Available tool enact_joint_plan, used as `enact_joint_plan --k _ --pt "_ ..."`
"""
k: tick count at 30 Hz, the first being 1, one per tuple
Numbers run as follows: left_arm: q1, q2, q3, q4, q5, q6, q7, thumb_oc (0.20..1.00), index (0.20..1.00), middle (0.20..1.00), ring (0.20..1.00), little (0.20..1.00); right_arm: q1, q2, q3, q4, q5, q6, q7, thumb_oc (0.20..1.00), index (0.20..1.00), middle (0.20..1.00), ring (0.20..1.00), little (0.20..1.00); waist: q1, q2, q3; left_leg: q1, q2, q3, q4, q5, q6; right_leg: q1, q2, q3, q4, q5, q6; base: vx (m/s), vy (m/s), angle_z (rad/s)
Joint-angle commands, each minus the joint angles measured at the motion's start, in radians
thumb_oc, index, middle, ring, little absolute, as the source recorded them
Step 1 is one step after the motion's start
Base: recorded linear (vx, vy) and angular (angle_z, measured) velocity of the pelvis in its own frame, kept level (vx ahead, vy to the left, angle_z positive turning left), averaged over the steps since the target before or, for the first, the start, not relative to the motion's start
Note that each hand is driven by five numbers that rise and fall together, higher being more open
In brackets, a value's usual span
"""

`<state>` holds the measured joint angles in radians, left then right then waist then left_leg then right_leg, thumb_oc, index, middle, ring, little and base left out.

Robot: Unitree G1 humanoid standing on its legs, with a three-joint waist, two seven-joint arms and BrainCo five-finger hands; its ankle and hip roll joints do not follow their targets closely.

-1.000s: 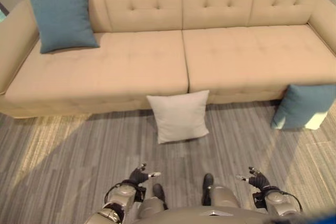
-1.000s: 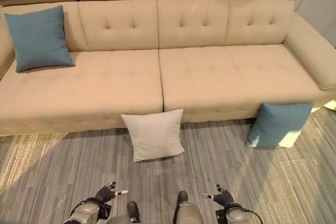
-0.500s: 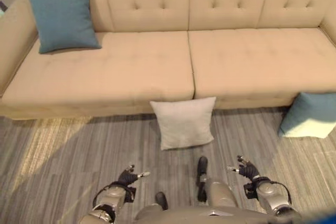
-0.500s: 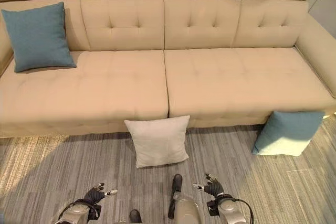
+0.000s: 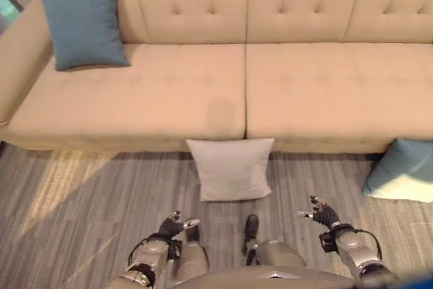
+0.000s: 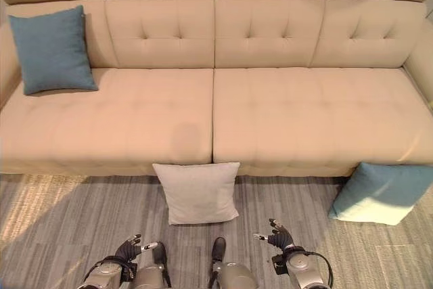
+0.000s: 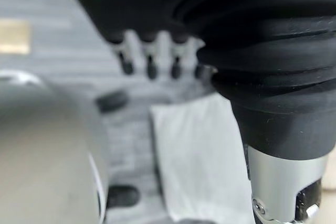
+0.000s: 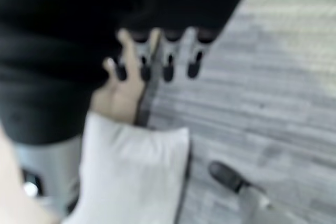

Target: Pick up all the scattered cushions and arrange them neatly on the sofa.

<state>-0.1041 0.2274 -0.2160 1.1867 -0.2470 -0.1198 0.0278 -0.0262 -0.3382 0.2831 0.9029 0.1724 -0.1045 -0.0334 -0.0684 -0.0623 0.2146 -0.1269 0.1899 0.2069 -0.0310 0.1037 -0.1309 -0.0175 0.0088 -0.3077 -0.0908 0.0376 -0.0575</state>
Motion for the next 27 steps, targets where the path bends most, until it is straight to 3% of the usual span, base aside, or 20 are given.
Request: enact_joint_plan --k 1,4,8,11,15,20,27 --pt "0.014 0.025 0.007 -0.039 -0.016 -0.015 0.003 1.0 1.0 1.0 1.0 1.0 0.005 -0.035 0.012 -0.052 -0.002 -0.029 0.001 1.0 1.0 1.0 1.0 1.0 0.011 0.011 -0.004 -0.036 -0.04 -0.014 0.106 -0.036 0.044 0.01 -0.116 0.079 0.102 -0.108 0.143 0.2 0.268 -0.28" --pt "0.008 0.034 0.009 -0.043 -0.019 -0.017 0.004 1.0 1.0 1.0 1.0 1.0 -0.008 -0.032 0.015 -0.077 0.002 -0.032 0.002 1.0 1.0 1.0 1.0 1.0 0.015 0.003 0.0 -0.052 -0.053 -0.002 0.133 -0.053 0.053 -0.013 -0.139 0.089 0.139 -0.113 0.15 0.07 0.208 -0.33" --pt "-0.037 0.09 0.017 -0.108 -0.05 -0.038 0.03 1.0 1.0 1.0 1.0 1.0 -0.062 -0.042 0.024 -0.159 0.032 -0.045 -0.003 1.0 1.0 1.0 1.0 1.0 0.028 -0.019 0.067 -0.118 -0.072 0.038 0.28 -0.137 0.092 -0.13 -0.201 0.108 0.301 -0.126 0.166 -0.04 0.145 -0.26" --pt "-0.05 0.104 0.025 -0.125 -0.064 -0.046 0.045 1.0 1.0 1.0 1.0 1.0 -0.077 -0.038 0.021 -0.176 0.043 -0.053 -0.013 1.0 1.0 1.0 1.0 1.0 0.031 -0.023 0.086 -0.139 -0.071 0.047 0.316 -0.159 0.102 -0.165 -0.217 0.11 0.341 -0.127 0.167 -0.03 0.099 -0.07" --pt "-0.107 0.107 0.05 -0.187 -0.123 -0.09 0.153 1.0 1.0 1.0 1.0 1.0 -0.154 -0.018 0.001 -0.164 0.007 -0.079 -0.133 1.0 1.0 1.0 1.0 1.0 0.036 -0.021 0.135 -0.196 -0.07 0.05 0.351 -0.195 0.103 -0.23 -0.236 0.111 0.369 -0.135 0.174 -0.01 0.03 -0.03" --pt "-0.241 0.092 0.031 -0.243 -0.194 -0.149 0.282 1.0 1.0 1.0 1.0 1.0 -0.325 -0.026 -0.004 -0.098 -0.039 -0.099 -0.313 1.0 1.0 1.0 1.0 1.0 0.04 -0.01 0.177 -0.347 -0.073 0.04 0.328 -0.148 0.094 -0.383 -0.237 0.101 0.354 -0.104 0.171 -0.1 -0.044 0.0" --pt "-0.427 0.127 -0.006 -0.232 -0.267 -0.174 0.306 1.0 1.0 1.0 1.0 1.0 -0.514 -0.073 0.0 -0.083 0.007 -0.125 -0.389 1.0 1.0 1.0 1.0 1.0 0.029 -0.002 0.208 -0.57 -0.048 0.02 0.368 -0.114 0.085 -0.616 -0.245 0.104 0.418 -0.096 0.167 -0.11 -0.015 0.02"
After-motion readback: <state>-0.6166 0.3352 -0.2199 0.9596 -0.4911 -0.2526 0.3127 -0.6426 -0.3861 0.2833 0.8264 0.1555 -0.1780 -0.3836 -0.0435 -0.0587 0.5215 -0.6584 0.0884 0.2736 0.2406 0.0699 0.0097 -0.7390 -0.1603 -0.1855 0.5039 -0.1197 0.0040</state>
